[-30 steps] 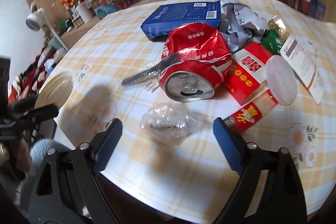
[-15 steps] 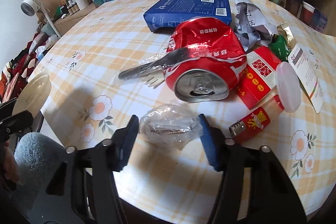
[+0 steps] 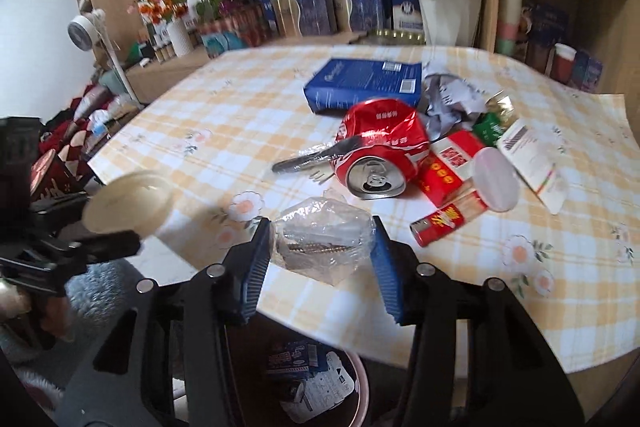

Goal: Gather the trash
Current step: 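Lower the beige plate and plastic bag into the bin and release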

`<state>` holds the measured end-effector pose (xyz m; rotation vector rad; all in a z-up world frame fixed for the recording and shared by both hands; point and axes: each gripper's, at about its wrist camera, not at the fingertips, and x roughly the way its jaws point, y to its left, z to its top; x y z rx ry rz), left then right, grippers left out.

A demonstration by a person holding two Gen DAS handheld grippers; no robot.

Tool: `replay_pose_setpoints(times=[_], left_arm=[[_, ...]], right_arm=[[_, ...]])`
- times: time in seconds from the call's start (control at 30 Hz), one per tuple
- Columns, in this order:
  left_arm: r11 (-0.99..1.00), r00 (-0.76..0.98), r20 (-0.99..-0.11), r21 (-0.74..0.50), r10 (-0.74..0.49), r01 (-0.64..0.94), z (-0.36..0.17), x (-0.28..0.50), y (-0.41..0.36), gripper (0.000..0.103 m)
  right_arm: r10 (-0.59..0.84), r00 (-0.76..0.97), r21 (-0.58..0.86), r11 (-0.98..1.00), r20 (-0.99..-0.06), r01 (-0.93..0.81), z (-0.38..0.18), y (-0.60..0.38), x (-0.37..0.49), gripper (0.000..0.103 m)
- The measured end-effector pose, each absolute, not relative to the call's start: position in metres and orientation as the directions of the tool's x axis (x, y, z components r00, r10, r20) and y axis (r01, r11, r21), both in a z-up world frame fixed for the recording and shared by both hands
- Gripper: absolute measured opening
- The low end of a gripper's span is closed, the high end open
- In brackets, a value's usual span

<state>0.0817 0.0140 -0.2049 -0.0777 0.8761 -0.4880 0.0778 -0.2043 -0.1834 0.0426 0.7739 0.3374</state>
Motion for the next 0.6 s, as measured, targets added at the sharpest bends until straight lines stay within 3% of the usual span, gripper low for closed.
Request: replay_pose_setpoints(times=[0.07, 0.33, 0.53, 0.6], left_arm=[[0.880, 0.518, -0.730, -0.253, -0.446, 0.402, -0.209, 0.074, 0.006, 0.072], [0.841, 0.406, -0.779, -0.272, -0.478, 0.468, -0.237, 0.050, -0.021, 0.067], [0.829, 0.409, -0.772, -0.259, -0.486, 0.496, -0.235, 0.041, -0.030, 0.068], [0.840, 0.443, -0.755, -0.256, -0.483, 0.478, -0.230, 0.040, -0.026, 0.077]], right_arm=[[0.321, 0.674, 0.172, 0.944, -0.665, -0.280, -0.179, -0.209, 0.063, 0.050], [0.322, 0.683, 0.198, 0.946, -0.656, -0.255, -0.179, -0.219, 0.017, 0.050], [0.326, 0.670, 0.220, 0.945, -0.667, -0.240, -0.187, -0.225, 0.001, 0.050], [0.328, 0.665, 0.232, 0.945, -0.671, -0.232, -0.192, -0.225, -0.002, 0.050]])
